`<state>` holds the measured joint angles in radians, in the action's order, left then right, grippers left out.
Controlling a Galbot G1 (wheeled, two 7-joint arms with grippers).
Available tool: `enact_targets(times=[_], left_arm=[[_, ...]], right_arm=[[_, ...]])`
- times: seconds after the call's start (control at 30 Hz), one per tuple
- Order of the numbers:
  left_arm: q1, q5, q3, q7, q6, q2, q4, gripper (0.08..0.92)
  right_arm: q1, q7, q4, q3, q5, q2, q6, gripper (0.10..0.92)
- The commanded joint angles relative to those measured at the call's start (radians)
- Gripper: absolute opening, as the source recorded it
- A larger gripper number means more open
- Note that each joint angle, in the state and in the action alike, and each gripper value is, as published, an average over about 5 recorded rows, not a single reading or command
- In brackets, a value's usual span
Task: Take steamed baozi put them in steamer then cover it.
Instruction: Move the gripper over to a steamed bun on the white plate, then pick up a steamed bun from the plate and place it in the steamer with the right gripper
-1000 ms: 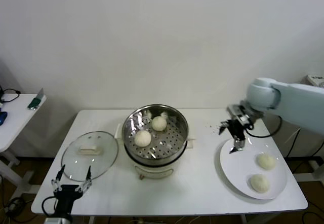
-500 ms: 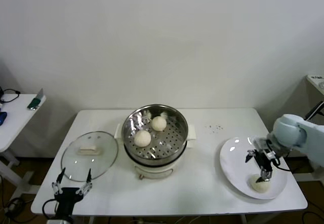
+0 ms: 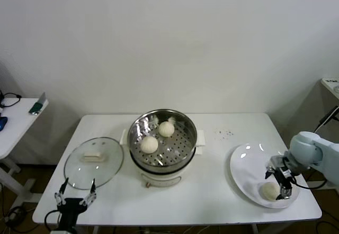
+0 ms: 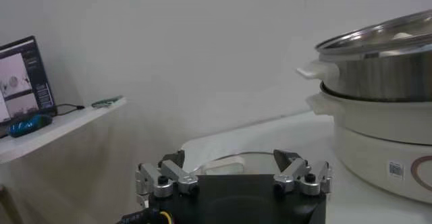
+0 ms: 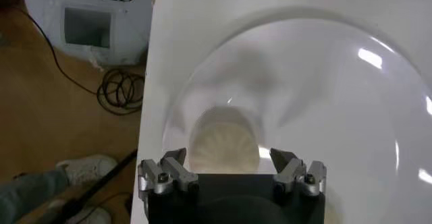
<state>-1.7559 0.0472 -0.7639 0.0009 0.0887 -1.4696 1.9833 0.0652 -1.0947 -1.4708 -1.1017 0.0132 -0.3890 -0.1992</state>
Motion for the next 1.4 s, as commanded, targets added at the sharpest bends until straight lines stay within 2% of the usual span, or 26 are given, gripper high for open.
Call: enact_targets(times=[0.03,0.33,0.67,0.9,1.1,1.4], left_arm=[[-0.005,0.008,0.001,0.000,0.002,-0.003,0.003,0.823],[-0.004,0.008,-0.002,-0.002,0.002,-0.004,-0.001,0.823],[-0.007,0.007,-0.002,-0.003,0.001,-0.005,0.004,0.823],[-0.009,0.007,-0.002,-0.003,0.002,-0.006,0.005,0.823],[-0.014,0.008,-0.001,-0.003,0.003,-0.002,0.010,0.823],[-0.027,0.007,-0.001,-0.003,0.007,-0.002,0.014,0.823]], right_arm=[[-0.040,-0.001,0.035,0.017,0.029,-0.014,0.004,0.823],[-0.036,-0.009,0.041,-0.002,0.029,-0.021,0.011,0.809],[-0.024,-0.011,0.050,0.003,0.028,-0.025,0.030,0.707],[0.056,-0.015,0.056,-0.017,0.021,-0.043,0.072,0.687],[0.389,-0.041,0.068,-0.219,0.001,-0.147,0.236,0.689],[0.821,-0.093,0.071,-0.405,-0.071,-0.428,0.528,0.696]])
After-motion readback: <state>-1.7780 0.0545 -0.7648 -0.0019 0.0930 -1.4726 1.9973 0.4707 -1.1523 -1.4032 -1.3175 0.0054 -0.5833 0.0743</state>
